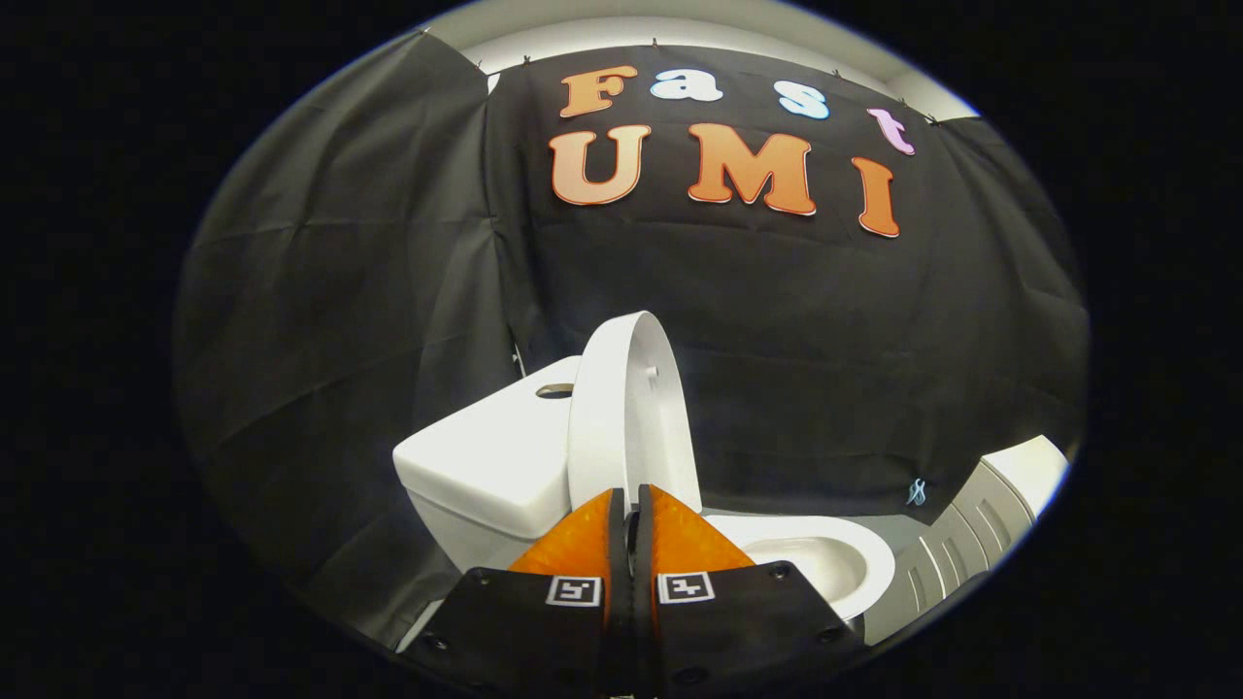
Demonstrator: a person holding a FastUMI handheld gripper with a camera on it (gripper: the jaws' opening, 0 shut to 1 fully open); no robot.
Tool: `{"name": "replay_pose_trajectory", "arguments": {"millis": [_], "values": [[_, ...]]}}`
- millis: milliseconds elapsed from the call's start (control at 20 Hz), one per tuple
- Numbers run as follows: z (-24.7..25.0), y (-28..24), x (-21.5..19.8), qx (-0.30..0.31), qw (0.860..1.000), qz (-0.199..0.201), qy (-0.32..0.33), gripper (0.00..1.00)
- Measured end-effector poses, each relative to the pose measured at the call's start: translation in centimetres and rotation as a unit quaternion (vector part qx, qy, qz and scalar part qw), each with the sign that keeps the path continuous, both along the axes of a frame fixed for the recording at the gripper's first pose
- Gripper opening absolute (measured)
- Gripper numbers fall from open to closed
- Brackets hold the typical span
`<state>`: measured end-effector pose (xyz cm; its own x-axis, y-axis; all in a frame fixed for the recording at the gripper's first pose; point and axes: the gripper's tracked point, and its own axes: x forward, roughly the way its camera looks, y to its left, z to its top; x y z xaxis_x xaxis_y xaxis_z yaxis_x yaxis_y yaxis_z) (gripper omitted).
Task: Open the toilet lid.
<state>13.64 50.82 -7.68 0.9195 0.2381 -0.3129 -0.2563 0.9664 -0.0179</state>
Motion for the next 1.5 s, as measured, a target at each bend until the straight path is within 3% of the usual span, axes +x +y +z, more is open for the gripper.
{"name": "replay_pose_trajectory", "arguments": {"millis": [300,400,550,600,800,950,1500], "values": [[0.1,-0.5,0.1,-0.009,1.000,-0.016,0.002,0.08],[0.5,0.3,-0.3,0.005,1.000,0.008,0.004,0.09],[5.1,0.6,-0.4,0.035,0.997,0.026,-0.060,0.29],[7.0,0.1,-0.6,0.041,0.996,0.025,-0.078,0.30],[10.4,-2.7,-0.6,0.060,0.994,0.024,-0.091,0.80],[12.8,-5.9,0.1,0.060,0.992,0.021,-0.111,0.86],[15.4,-23.0,1.6,0.058,0.989,-0.009,-0.136,0.87]]}}
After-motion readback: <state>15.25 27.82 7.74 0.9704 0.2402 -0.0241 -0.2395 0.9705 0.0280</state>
